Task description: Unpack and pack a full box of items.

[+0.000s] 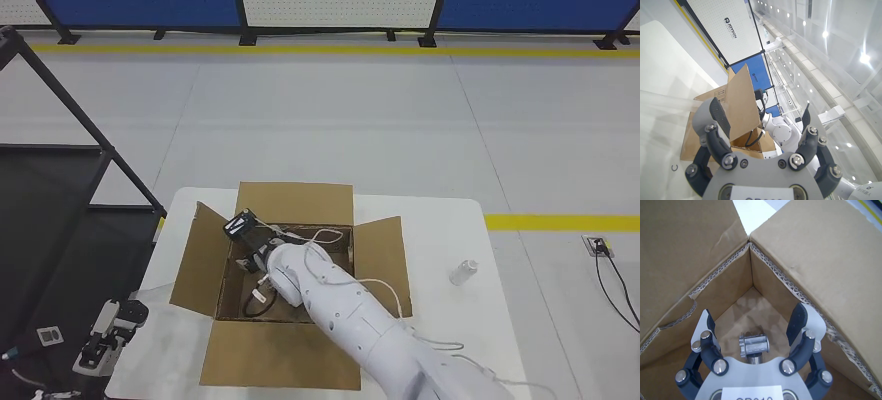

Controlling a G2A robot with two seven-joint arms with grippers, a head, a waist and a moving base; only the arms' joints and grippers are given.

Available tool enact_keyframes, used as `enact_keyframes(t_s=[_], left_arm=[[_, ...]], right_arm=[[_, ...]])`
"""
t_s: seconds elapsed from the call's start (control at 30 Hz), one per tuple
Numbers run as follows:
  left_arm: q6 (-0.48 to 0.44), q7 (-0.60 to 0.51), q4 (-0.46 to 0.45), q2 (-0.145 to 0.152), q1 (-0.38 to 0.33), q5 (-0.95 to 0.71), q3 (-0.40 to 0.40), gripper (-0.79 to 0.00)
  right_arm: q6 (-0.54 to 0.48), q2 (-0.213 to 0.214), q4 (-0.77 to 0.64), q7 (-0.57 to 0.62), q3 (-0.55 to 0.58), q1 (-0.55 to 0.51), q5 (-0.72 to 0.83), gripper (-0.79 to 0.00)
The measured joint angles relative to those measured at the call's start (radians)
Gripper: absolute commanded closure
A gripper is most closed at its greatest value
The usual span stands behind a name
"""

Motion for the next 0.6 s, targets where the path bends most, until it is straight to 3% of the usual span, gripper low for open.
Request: enact_keyframes(t_s=[0.17,0.3,0.43,0.6], left_arm=[[-0.003,0.0,-0.004,-0.001,0.003,0.011,0.012,-0.785],[-0.004,0.002,-0.006,-0.002,0.005,0.015,0.018,-0.785],[-0.011,0.003,-0.005,-0.002,0.009,0.016,0.022,-0.785],[-0.018,0.006,0.004,-0.003,0.017,0.006,0.018,-0.785]], right_arm=[[0.133,0.086,-0.263,0.066,0.056,-0.091,-0.115,-0.785],[0.235,0.189,-0.603,0.205,0.153,-0.241,-0.287,-0.785],[0.24,0.303,-1.043,0.393,0.332,-0.486,-0.541,-0.785],[0.202,0.378,-1.464,0.436,0.531,-0.803,-0.769,-0.785]])
